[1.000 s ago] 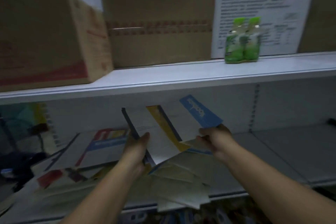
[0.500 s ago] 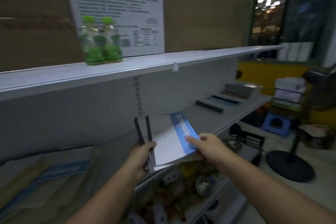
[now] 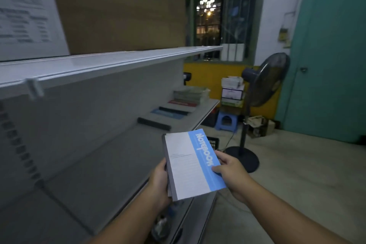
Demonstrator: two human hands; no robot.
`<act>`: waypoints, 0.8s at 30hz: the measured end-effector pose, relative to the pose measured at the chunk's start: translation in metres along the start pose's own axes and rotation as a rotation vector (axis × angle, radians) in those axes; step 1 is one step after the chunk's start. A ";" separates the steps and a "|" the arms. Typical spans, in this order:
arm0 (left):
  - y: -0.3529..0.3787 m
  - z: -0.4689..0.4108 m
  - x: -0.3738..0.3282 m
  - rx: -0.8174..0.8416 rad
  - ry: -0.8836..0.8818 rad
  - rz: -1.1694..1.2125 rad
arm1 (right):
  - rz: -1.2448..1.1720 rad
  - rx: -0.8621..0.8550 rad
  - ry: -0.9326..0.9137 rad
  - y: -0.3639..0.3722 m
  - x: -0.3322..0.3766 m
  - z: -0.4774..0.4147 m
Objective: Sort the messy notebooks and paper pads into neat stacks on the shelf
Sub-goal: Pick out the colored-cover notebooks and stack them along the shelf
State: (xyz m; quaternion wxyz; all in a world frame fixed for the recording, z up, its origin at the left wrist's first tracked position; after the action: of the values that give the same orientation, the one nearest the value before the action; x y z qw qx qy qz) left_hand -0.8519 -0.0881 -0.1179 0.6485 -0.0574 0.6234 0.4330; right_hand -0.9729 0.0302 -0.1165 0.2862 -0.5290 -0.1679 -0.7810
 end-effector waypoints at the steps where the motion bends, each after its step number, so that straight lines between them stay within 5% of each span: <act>1: 0.005 -0.017 0.000 0.021 -0.025 -0.009 | 0.001 -0.017 0.017 -0.005 0.004 -0.012; 13: 0.069 -0.188 0.014 0.035 -0.074 -0.254 | 0.019 -0.231 0.074 -0.070 0.050 -0.145; 24: 0.104 -0.304 0.010 -0.230 0.107 -0.235 | 0.070 -0.061 0.092 -0.091 0.102 -0.295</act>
State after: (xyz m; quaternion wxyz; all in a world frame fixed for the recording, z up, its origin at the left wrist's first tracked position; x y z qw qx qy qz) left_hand -1.1498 -0.2059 -0.1437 0.6497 -0.2267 0.5923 0.4192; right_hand -1.2735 -0.0932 -0.1323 0.3045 -0.5064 -0.1120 -0.7989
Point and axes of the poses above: each hand's wrist, its own z-axis away from the middle knuckle, its own y-axis out of the palm, x = y × z, the point moved 5 cm from there along -z, towards the middle knuckle, and after that the axes turned 14 degrees about y, right-handed, at the moved point
